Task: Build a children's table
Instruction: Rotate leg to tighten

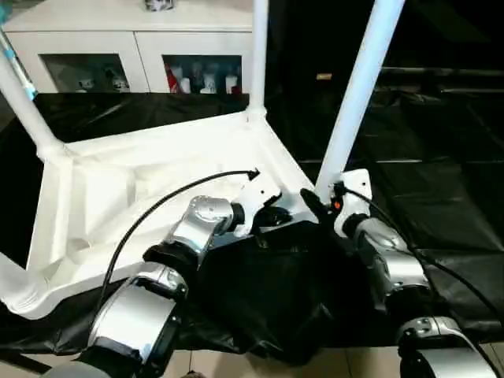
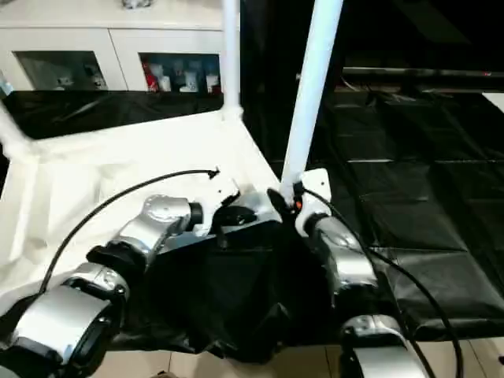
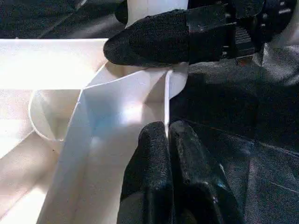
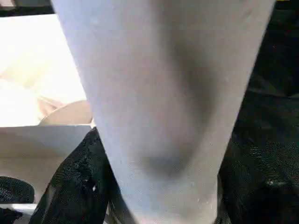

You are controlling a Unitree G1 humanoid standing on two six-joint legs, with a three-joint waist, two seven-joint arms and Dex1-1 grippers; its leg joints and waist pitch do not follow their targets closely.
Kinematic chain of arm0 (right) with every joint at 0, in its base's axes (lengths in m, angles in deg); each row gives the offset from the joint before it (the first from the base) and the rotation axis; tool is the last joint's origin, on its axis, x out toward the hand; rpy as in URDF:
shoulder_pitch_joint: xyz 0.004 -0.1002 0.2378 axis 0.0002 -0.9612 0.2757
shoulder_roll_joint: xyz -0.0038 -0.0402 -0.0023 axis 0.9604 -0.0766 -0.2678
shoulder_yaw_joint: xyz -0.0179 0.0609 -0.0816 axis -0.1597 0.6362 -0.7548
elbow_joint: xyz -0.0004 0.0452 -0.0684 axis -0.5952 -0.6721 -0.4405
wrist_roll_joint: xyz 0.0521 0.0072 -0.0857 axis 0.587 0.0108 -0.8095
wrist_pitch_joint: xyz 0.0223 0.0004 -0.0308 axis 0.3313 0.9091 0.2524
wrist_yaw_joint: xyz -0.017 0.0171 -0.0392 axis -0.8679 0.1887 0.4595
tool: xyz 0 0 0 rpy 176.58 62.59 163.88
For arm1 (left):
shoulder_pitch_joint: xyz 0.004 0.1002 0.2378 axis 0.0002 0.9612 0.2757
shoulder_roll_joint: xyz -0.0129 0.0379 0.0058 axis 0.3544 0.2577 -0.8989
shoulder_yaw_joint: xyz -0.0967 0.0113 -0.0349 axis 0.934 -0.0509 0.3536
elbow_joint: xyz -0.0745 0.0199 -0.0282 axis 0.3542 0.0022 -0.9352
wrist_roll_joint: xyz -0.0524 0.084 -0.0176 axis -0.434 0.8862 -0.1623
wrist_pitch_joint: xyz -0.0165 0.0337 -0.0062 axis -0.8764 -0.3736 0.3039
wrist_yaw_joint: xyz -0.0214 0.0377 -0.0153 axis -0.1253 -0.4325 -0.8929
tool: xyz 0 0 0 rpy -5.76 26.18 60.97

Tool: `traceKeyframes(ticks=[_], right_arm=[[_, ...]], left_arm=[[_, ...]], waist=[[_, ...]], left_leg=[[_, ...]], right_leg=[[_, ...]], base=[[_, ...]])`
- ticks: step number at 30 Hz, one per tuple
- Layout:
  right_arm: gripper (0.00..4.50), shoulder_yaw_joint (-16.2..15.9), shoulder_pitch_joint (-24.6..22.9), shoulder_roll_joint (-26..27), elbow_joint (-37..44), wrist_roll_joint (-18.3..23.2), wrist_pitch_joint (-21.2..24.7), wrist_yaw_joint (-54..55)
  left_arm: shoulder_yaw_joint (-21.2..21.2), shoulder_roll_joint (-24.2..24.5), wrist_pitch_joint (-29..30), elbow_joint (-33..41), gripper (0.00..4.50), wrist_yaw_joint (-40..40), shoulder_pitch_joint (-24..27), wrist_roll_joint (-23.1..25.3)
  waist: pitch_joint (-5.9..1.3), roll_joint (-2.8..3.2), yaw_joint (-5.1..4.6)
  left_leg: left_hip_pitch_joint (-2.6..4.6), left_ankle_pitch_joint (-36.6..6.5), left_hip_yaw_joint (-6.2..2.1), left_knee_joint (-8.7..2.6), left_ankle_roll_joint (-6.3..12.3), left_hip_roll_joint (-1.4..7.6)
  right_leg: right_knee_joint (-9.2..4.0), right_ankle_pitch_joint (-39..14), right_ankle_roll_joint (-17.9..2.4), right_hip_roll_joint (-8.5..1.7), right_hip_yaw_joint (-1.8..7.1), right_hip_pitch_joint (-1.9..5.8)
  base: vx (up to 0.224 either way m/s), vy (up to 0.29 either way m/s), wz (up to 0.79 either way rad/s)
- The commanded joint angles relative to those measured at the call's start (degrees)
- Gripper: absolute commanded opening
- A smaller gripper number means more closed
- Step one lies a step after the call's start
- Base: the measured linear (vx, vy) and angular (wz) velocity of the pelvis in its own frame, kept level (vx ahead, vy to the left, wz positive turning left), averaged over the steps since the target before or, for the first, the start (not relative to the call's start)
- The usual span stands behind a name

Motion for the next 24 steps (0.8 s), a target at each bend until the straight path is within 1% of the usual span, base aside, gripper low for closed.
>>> traceKeyframes(ticks=[1, 2, 3, 4, 5, 6, 7, 8, 9, 10, 11, 12, 13, 14, 15, 16, 17, 18, 19, 20, 22, 23, 24], right_arm=[[3.34, -5.67, -1.00, 2.44, -2.32, -4.08, -0.83, -1.92], [3.36, -5.49, -1.19, 2.07, -1.77, -3.40, -1.72, -3.52], [3.43, -5.37, -1.38, 1.21, -1.18, -2.80, -2.73, -5.71], [3.43, -5.37, -1.38, 1.21, -1.18, -2.80, -2.73, -5.71], [3.68, -5.14, -1.67, 0.20, -0.36, -1.83, -3.38, -8.35], [3.77, -5.03, -1.85, -0.44, 0.14, -1.27, -3.70, -10.00], [3.83, -5.13, -2.06, -1.09, 0.67, -0.74, -3.62, -11.97], [3.83, -5.16, -2.14, -1.31, 0.86, -0.56, -3.59, -12.66], [3.83, -5.58, -2.76, -2.58, 2.14, 0.42, -3.11, -16.58], [3.83, -6.42, -3.63, -4.17, 3.80, 1.26, -2.53, -21.29], [3.83, -7.25, -4.47, -5.69, 5.39, 2.02, -2.01, -25.79], [3.83, -7.25, -4.47, -5.69, 5.39, 2.02, -2.01, -25.79], [3.83, -7.98, -5.36, -7.34, 6.97, 2.57, -1.93, -29.62], [3.83, -8.22, -6.05, -8.88, 8.23, 3.11, -1.73, -33.00], [3.83, -8.22, -6.05, -8.88, 8.23, 3.11, -1.73, -33.00], [3.83, -8.14, -6.31, -9.74, 8.75, 3.52, -1.48, -34.98], [3.83, -7.98, -6.55, -11.08, 9.44, 4.21, -0.95, -37.43], [3.83, -7.86, -6.66, -12.07, 9.82, 4.67, -0.67, -39.20], [3.83, -7.77, -6.75, -13.02, 10.14, 5.02, -0.52, -40.77], [3.83, -7.71, -6.80, -13.59, 10.32, 5.22, -0.45, -41.70], [3.83, -7.55, -6.75, -14.81, 10.48, 5.71, 0.05, -43.60], [3.67, -7.29, -6.46, -16.51, 10.57, 6.47, 1.28, -46.36], [3.57, -7.29, -6.43, -16.61, 10.52, 6.47, 1.35, -46.51]], left_arm=[[-1.22, -3.34, -0.70, -0.44, 0.00, -0.15, -1.63, -0.20], [-1.37, -2.93, -0.99, -0.45, 0.00, 0.46, -1.65, -0.06], [-1.55, -2.27, -1.29, -0.26, 0.00, 1.59, -1.50, 0.05], [-1.55, -2.27, -1.29, -0.26, 0.00, 1.59, -1.50, 0.05], [-1.77, -1.52, -1.79, 0.09, 0.00, 3.04, -1.18, 0.17], [-1.89, -1.06, -2.12, 0.33, 0.00, 3.98, -0.95, 0.25], [-2.02, -0.66, -2.23, 0.57, 0.00, 5.12, -0.73, 0.22], [-2.07, -0.52, -2.27, 0.65, 0.00, 5.52, -0.65, 0.20], [-2.31, 0.23, -2.91, 1.22, 0.00, 7.88, -0.16, -0.05], [-2.64, 1.12, -3.38, 1.89, 0.00, 10.59, 0.32, -0.30], [-2.96, 1.97, -3.83, 2.52, 0.00, 13.18, 0.77, -0.54], [-2.96, 1.97, -3.83, 2.52, 0.00, 13.18, 0.77, -0.54], [-3.24, 2.93, -3.69, 3.28, 0.00, 16.11, 1.22, -0.95], [-3.62, 3.98, -3.93, 3.91, 0.00, 18.83, 1.61, -1.16], [-3.62, 3.98, -3.93, 3.91, 0.00, 18.83, 1.61, -1.16], [-3.85, 4.63, -4.32, 4.23, 0.00, 20.32, 1.81, -1.17], [-4.18, 5.66, -4.48, 4.84, 0.00, 22.53, 2.12, -1.30], [-4.35, 6.36, -4.59, 5.23, 0.00, 24.10, 2.30, -1.43], [-4.44, 7.01, -4.46, 5.61, 0.00, 25.57, 2.46, -1.61], [-4.49, 7.39, -4.37, 5.83, 0.00, 26.43, 2.55, -1.73], [-4.49, 8.20, -4.33, 6.17, 0.00, 27.90, 2.69, -1.92], [-4.44, 9.37, -3.97, 6.70, 0.00, 30.21, 2.91, -2.14], [-4.44, 9.44, -3.92, 6.75, 0.00, 30.37, 2.93, -2.16]], waist=[[-3.09, -0.41, -0.03], [-3.09, -0.36, -0.05], [-3.20, -0.40, -0.05], [-3.20, -0.40, -0.05], [-3.35, -0.45, 0.07], [-3.41, -0.45, 0.07], [-3.43, -0.45, 0.08], [-3.48, -0.45, 0.16], [-3.48, -0.45, 0.24], [-3.47, -0.29, 0.37], [-3.54, -0.43, 0.65], [-3.49, -0.44, 0.70], [-3.56, -0.25, 0.69], [-3.54, -0.43, 0.86], [-3.39, -0.47, 0.84], [-3.39, -0.33, 0.92], [-3.28, -0.41, 1.00], [-3.28, -0.41, 1.00], [-3.28, -0.37, 1.30], [-3.23, -0.27, 1.49], [-3.24, -0.31, 1.70], [-3.38, -0.39, 1.94], [-3.40, -0.37, 2.00]], left_leg=[[0.82, -13.03, -1.83, -3.96, 3.23, 3.04], [0.83, -13.16, -1.87, -4.02, 3.10, 3.07], [0.79, -12.63, -1.84, -3.98, 3.13, 3.08], [0.79, -12.63, -1.84, -3.98, 3.13, 3.08], [0.65, -11.52, -1.83, -3.88, 4.03, 3.11], [0.50, -10.54, -1.78, -3.80, 4.64, 3.16], [0.47, -10.31, -1.79, -3.78, 4.96, 3.17], [0.36, -9.64, -1.74, -3.66, 5.60, 3.12], [0.33, -9.16, -1.69, -3.62, 6.16, 3.15], [0.31, -9.05, -1.63, -3.54, 6.40, 3.12], [0.23, -8.68, -1.59, -3.44, 7.04, 3.24], [0.17, -8.56, -1.55, -3.45, 7.39, 3.28], [0.17, -8.39, -1.56, -3.40, 7.60, 3.35], [0.24, -8.82, -1.55, -3.39, 7.58, 3.38], [0.20, -9.26, -1.53, -3.42, 7.55, 3.36], [0.31, -9.90, -1.54, -3.48, 7.18, 3.44], [0.39, -10.80, -1.62, -3.59, 6.67, 3.47], [0.39, -10.80, -1.62, -3.59, 6.67, 3.47], [0.53, -11.26, -1.57, -3.60, 6.35, 3.52], [0.66, -11.43, -1.59, -3.71, 6.01, 3.67], [0.75, -11.49, -1.59, -3.76, 5.64, 3.74], [0.78, -11.04, -1.59, -3.75, 5.26, 3.71], [0.78, -10.88, -1.61, -3.73, 5.30, 3.71]], right_leg=[[-5.39, -17.66, -10.05, -5.86, 3.51, 2.18], [-5.37, -17.80, -9.96, -5.81, 3.51, 2.15], [-5.24, -16.60, -10.13, -5.80, 3.59, 2.20], [-5.24, -16.60, -10.13, -5.80, 3.59, 2.20], [-4.89, -13.68, -10.82, -5.81, 3.62, 2.46], [-4.61, -11.43, -11.40, -5.78, 3.63, 2.54], [-4.52, -10.64, -11.69, -5.78, 3.61, 2.59], [-4.37, -9.16, -12.12, -5.80, 3.57, 2.76], [-4.28, -8.31, -12.50, -5.79, 3.51, 2.80], [-4.31, -8.19, -12.57, -5.76, 3.46, 2.83], [-4.16, -7.30, -12.50, -5.64, 3.41, 3.00], [-4.07, -6.75, -12.66, -5.60, 3.40, 3.00], [-3.93, -6.28, -13.06, -5.67, 3.37, 2.84], [-4.09, -7.05, -13.03, -5.73, 3.32, 2.91], [-4.16, -7.78, -13.01, -5.67, 3.34, 2.83], [-4.29, -9.32, -12.94, -5.77, 3.33, 2.72], [-4.54, -11.49, -12.66, -5.75, 3.27, 2.75], [-4.54, -11.49, -12.66, -5.75, 3.27, 2.75], [-4.62, -13.09, -12.27, -5.73, 3.36, 2.61], [-4.67, -13.50, -12.16, -5.76, 3.42, 2.44], [-4.66, -13.51, -12.10, -5.74, 3.44, 2.33], [-4.45, -12.71, -12.24, -5.80, 3.48, 2.40], [-4.38, -12.16, -12.46, -5.78, 3.48, 2.43]], base=[[0.000, 0.000, 0.00], [0.000, 0.000, 0.00], [0.000, 0.000, 0.00], [0.000, 0.000, 0.00], [0.000, 0.000, 0.00], [0.000, 0.000, 0.00], [0.000, 0.000, 0.00], [0.000, 0.000, 0.00], [0.000, 0.000, 0.00], [0.000, 0.000, 0.00], [0.000, 0.000, 0.00], [0.000, 0.000, 0.00], [0.000, 0.000, 0.00], [0.000, 0.000, 0.00], [0.000, 0.000, 0.00], [0.000, 0.000, 0.00], [0.000, 0.000, 0.00], [0.000, 0.000, 0.00], [0.000, 0.000, 0.00], [0.000, 0.000, 0.00], [0.000, 0.000, 0.00], [0.000, 0.000, 0.00], [0.000, 0.000, 0.00]])
